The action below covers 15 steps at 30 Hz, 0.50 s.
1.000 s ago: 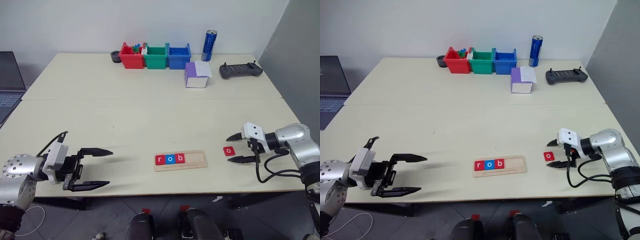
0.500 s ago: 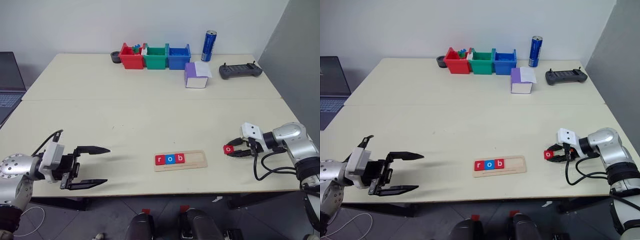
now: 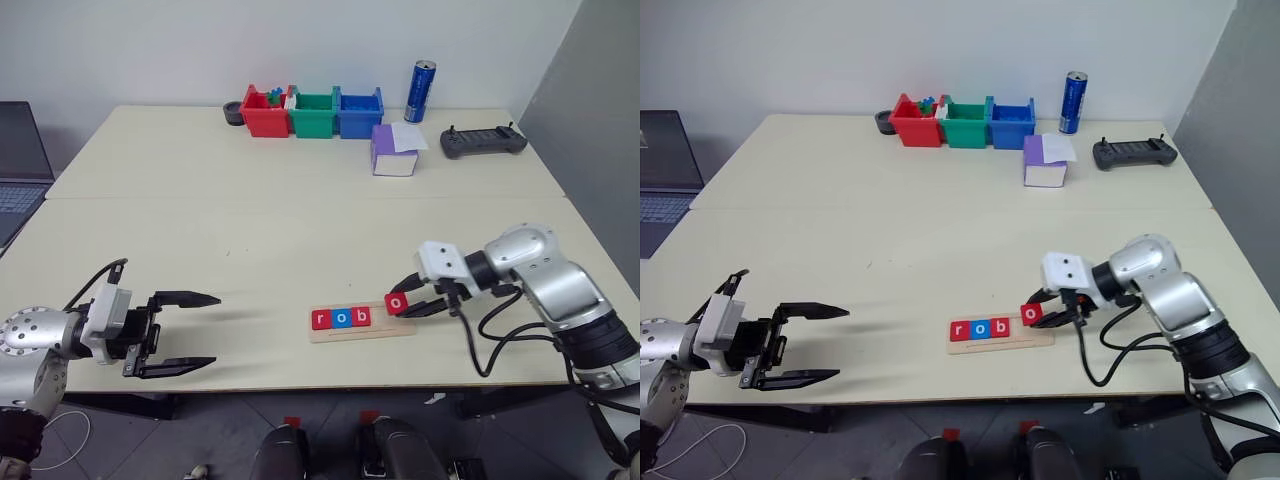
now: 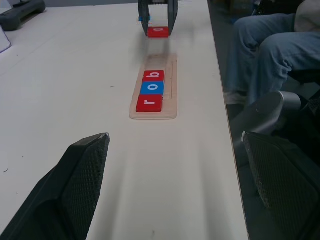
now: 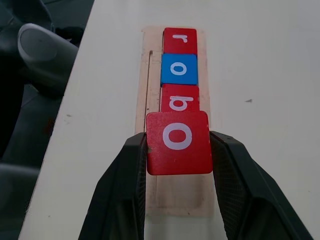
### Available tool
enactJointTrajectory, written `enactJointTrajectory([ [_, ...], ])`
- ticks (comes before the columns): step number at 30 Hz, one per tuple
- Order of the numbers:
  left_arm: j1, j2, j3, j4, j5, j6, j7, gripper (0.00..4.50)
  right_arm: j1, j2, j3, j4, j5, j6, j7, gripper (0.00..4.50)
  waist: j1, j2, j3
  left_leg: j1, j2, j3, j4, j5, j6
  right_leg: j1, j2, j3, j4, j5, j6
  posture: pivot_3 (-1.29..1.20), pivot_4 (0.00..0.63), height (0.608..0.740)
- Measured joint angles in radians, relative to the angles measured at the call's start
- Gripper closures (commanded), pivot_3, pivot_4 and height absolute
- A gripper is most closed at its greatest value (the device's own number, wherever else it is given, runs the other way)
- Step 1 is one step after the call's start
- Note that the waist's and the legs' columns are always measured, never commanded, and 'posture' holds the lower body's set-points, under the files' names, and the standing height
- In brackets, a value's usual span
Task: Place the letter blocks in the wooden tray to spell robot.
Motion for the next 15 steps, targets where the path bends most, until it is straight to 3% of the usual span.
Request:
enactJointTrajectory([
  [15, 0.000, -0.013, 0.021, -0.001, 0.035, 0.000, 0.000, 0.00, -0.020, 0.074, 0.079, 0.074, -0.097, 0.008, -0.081, 3.05, -0.003, 0.000, 0.000, 0.000, 0.000, 0.000, 0.000, 0.000, 0.000, 0.000, 0.000, 0.000, 0.001, 0.000, 0.000, 0.00, 0.150, 0.740],
])
